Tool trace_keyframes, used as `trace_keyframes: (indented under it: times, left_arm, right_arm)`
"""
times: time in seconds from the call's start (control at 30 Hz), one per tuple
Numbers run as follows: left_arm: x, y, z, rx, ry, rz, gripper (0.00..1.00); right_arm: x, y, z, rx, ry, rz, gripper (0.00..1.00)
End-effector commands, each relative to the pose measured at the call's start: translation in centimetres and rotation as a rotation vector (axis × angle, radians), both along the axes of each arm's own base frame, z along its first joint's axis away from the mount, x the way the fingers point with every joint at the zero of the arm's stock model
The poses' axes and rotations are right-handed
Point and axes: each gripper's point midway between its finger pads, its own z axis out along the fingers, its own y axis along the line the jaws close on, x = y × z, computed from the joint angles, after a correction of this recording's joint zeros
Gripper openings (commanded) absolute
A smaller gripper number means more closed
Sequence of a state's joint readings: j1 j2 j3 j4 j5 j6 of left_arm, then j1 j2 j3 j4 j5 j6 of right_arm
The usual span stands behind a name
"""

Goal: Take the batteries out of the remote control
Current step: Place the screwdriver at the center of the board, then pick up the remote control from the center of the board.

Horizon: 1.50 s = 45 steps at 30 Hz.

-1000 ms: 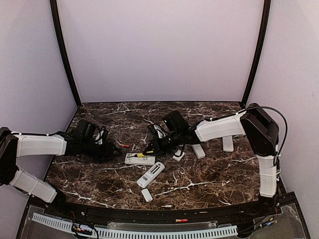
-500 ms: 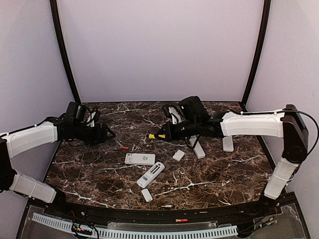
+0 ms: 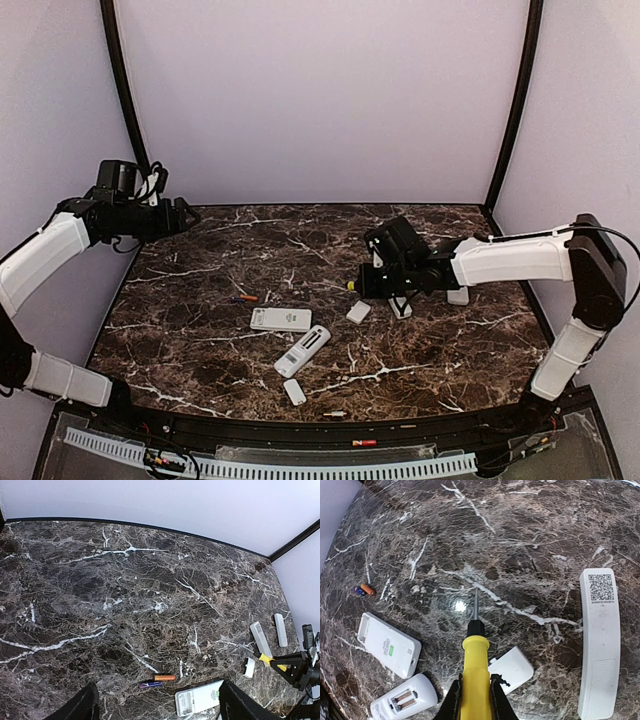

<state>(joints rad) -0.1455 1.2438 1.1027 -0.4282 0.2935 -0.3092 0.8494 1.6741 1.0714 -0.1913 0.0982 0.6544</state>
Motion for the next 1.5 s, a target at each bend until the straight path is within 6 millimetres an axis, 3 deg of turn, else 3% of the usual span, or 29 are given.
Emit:
trace_keyframes:
  times: [0.0,0.27,0.47,0.7,0.83,0.97,1.1,1.23,1.37,1.47]
  left_arm:
    - [-0.2,1.6,0.3,0.077,-0.057,0.044,0.82]
    - [-0.4,1.3,-0.7,0.065,-0.037,0.032,0.82]
    - [-0.3,1.0,-0.9,0.048,-0.031,0.024,0.82]
    - [-0.3,1.0,-1.1,0.044,-0.025,0.03,0.82]
    - [-0.4,1.1,-1.2,0.044,-0.024,0.032,0.82]
    - [-0.5,1.2,-1.0,0.049,-0.028,0.036,0.82]
    - [-0.6,1.4,-0.8,0.054,-0.04,0.043,0.82]
    - [-0.7,1.3,-0.3,0.053,-0.056,0.038,0.82]
    - [-0.1,0.9,1.2,0.053,-0.087,0.01,0.82]
    - [0.7,0.3,3.7,0.031,-0.117,-0.013,0.82]
  right_arm:
    - [2.4,-1.5,-1.2,-0.013,-0.023,-0.085,0.0]
    - [3.5,3.4,-1.7,0.08,-0.015,0.137,0.0]
    - [3.8,4.8,-4.5,0.017,0.025,0.117,0.0]
    - [2.9,5.4,-7.4,-0.036,0.074,0.079,0.27]
    - [2.7,5.5,-7.3,-0.038,0.074,0.083,0.39]
    - [2.8,5.4,-5.8,-0.036,0.046,0.093,0.45]
    - [2.7,4.6,-2.7,-0.037,-0.01,0.098,0.52]
    - [2.6,2.3,-0.4,-0.078,-0.054,0.072,0.58]
    - [2.3,-1.3,-0.2,-0.134,-0.051,0.025,0.65]
    - [2.2,-4.0,-0.7,-0.166,-0.037,-0.015,0.73]
